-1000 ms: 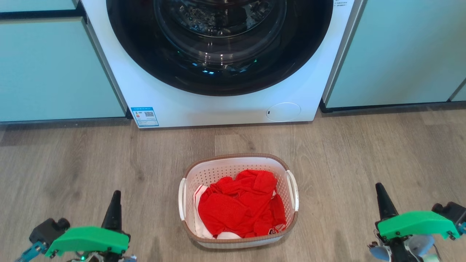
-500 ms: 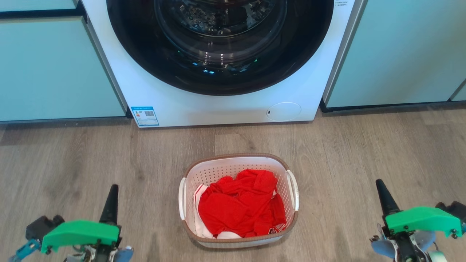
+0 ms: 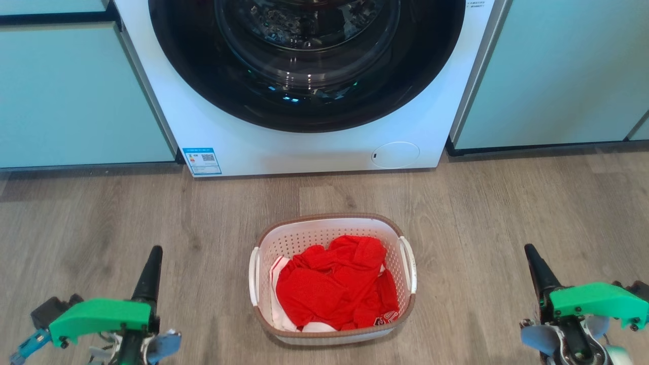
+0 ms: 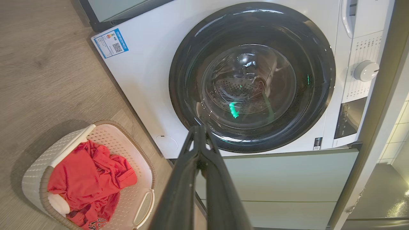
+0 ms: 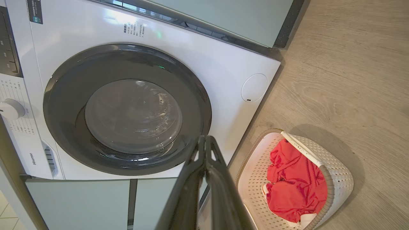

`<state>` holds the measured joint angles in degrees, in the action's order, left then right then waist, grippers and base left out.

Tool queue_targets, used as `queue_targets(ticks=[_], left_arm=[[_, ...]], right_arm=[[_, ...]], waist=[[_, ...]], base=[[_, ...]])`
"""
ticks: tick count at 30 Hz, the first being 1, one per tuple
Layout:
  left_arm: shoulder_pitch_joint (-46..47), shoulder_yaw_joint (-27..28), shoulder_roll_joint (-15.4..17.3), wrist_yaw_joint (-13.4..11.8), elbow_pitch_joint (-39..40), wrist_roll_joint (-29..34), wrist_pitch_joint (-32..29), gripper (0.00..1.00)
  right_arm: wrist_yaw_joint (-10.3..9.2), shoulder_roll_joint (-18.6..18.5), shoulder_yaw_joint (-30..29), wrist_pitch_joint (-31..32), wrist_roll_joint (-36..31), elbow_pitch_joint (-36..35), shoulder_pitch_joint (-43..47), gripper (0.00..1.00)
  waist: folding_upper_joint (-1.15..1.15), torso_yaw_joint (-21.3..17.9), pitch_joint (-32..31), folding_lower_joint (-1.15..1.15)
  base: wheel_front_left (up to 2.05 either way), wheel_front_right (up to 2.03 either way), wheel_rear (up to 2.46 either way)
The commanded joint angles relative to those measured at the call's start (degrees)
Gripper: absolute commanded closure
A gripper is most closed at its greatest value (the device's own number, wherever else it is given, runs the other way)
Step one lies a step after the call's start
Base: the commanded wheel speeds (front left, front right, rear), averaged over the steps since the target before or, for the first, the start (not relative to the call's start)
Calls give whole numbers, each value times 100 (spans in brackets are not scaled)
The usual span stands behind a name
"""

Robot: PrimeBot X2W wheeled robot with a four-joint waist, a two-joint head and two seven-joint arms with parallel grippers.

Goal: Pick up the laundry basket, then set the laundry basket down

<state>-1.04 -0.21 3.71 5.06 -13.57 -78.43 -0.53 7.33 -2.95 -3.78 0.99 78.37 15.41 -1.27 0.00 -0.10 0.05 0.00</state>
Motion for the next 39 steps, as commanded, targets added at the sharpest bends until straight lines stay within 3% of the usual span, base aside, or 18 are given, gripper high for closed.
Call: queue_targets(ticks=[1,22,39], left_arm=[[378,226,99,62,148,-224,-60,100],[696,437,84,238,-32,-1534,-402,100],[707,484,54,243,-38,-1532,-443,100]], right_arm=[[13,-117,50,61,221,-178,-313,100],[15,-118,-97,402,1492,-150,-471,100],[16,-95,-134,437,1496,-147,-478,100]], waist=[[0,1,1,0],[0,10,13,0],[0,10,13,0]], base=[[0,0,0],[0,0,0],[0,0,0]])
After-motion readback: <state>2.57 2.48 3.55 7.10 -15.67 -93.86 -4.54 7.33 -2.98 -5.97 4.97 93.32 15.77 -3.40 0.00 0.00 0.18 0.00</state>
